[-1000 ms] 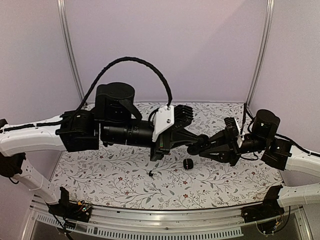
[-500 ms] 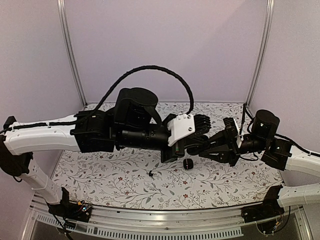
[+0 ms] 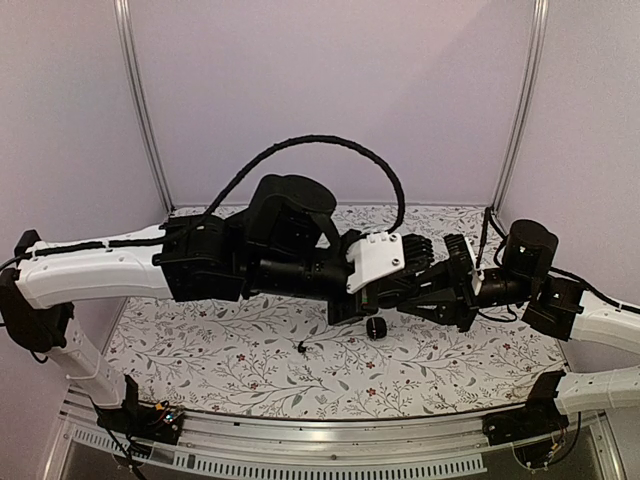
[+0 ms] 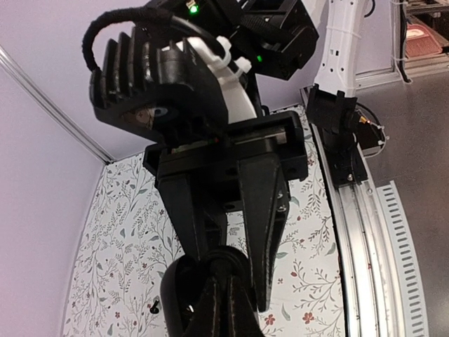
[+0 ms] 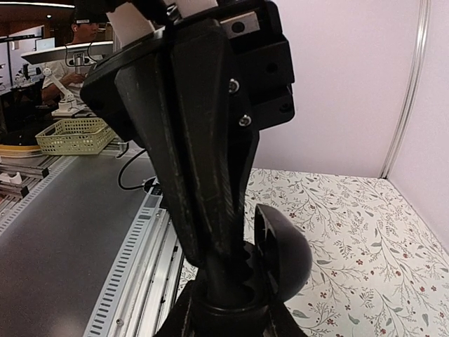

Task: Insert the wireless bluetooth earbuds into the charging case
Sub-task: Insert the right earbud into the right side groove of the charging case.

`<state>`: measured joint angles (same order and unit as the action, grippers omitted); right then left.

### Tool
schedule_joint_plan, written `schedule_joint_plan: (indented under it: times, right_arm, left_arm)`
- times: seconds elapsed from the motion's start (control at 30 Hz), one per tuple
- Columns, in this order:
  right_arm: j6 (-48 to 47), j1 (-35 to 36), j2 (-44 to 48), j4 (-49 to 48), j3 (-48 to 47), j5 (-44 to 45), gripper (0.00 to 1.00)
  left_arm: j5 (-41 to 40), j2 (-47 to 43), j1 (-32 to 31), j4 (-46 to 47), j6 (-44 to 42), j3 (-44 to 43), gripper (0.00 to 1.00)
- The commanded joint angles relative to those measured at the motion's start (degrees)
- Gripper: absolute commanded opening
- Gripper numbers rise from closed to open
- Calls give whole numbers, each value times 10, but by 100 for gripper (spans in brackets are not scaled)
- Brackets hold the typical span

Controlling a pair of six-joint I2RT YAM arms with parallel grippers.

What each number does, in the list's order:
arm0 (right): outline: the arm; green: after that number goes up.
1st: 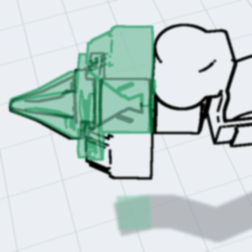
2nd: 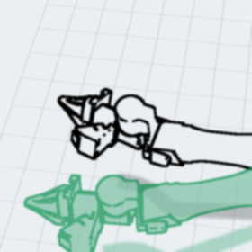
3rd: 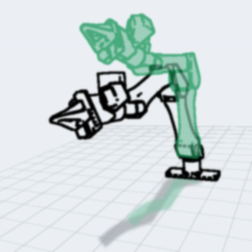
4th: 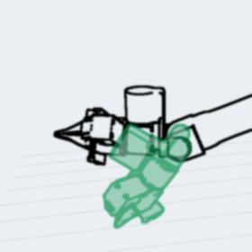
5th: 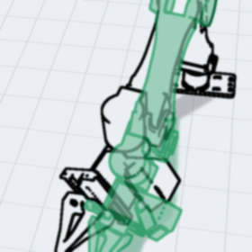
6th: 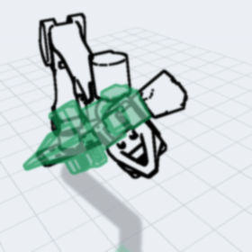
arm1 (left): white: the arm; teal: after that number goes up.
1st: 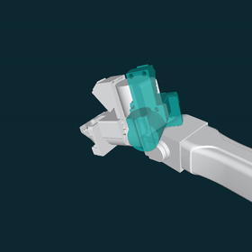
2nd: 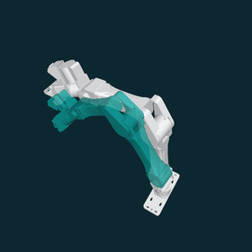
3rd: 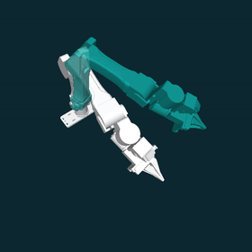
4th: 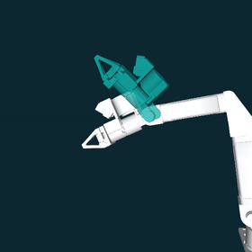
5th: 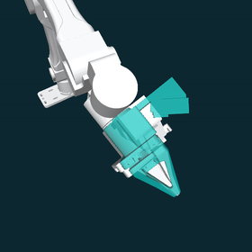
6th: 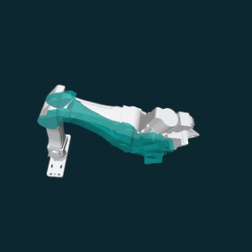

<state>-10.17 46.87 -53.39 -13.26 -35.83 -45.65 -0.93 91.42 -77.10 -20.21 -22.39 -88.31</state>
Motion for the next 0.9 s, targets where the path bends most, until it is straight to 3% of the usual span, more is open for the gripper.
schedule_joint_plan:
  times: [0.0, 0.17, 0.47, 0.87]
  right_arm:
    - [-4, 6, 3, -7, -13, 1, 11]
    - [-6, 8, 5, -5, -13, 4, 11]
    - [-3, 9, 3, -5, -11, 14, 11]
    - [5, 9, 2, -7, -10, 25, 11]
  left_arm:
    - [-13, 29, -9, -36, -4, -24, 0]
    - [-23, 54, -10, -72, 1, -53, 0]
    - [-35, 29, -14, -49, -2, -52, 19]
    - [-15, -32, -31, -12, -26, -48, 32]
